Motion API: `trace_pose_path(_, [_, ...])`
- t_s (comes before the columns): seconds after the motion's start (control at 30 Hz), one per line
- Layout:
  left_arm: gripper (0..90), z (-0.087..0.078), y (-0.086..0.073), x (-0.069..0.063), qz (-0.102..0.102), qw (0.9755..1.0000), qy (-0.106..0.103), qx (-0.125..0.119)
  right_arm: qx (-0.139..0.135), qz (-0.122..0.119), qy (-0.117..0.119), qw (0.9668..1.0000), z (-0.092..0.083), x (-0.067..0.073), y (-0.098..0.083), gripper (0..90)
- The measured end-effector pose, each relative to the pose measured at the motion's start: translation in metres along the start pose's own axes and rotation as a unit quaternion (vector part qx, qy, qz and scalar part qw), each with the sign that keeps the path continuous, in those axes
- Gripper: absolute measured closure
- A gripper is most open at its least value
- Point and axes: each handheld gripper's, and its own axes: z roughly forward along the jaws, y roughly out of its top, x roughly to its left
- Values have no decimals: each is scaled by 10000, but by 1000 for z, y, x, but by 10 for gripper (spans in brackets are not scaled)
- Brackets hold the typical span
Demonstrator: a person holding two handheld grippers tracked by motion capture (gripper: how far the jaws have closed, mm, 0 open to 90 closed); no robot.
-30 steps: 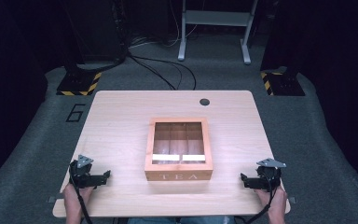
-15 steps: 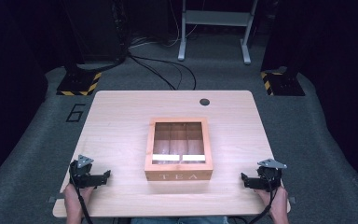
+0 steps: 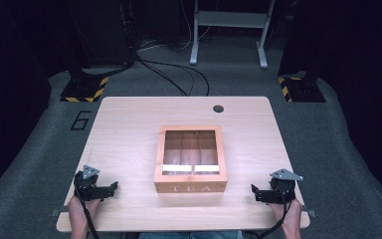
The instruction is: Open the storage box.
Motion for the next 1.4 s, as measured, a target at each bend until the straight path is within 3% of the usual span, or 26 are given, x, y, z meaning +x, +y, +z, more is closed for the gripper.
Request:
trace_pose_path(0.2, [16,0,0,0,6,10000,-9,-10,-185,-150,335,9992,-4,23,7,0])
trace_pose_path(0.3, [16,0,0,0,7,10000,-6,-3,-372,-284,561,9973,-5,40,11,1])
trace_pose_path(0.33, [16,0,0,0,7,10000,-6,-3,-372,-284,561,9973,-5,40,11,1])
trace_pose_path(0.43, [17,0,0,0,9,10000,-7,-2,-389,-456,795,9950,-2,57,15,12])
trace_pose_path(0.67, [19,0,0,0,6,10000,-10,-9,-515,-569,1081,9912,2,75,18,57])
trace_pose_path(0.83, [21,0,0,-1,10,10000,-22,-32,-708,-696,1217,9876,3,84,19,243])
trace_pose_path(0.87, [24,0,0,-1,10,10000,-22,-32,-708,-696,1217,9876,3,84,19,243])
trace_pose_path(1.07, [26,-1,0,-1,28,10000,-30,-26,-984,-800,1333,9829,-3,85,16,515])
trace_pose_path(1.4, [26,-1,0,-1,29,10000,-30,-25,-991,-809,1657,9778,-2,86,18,687])
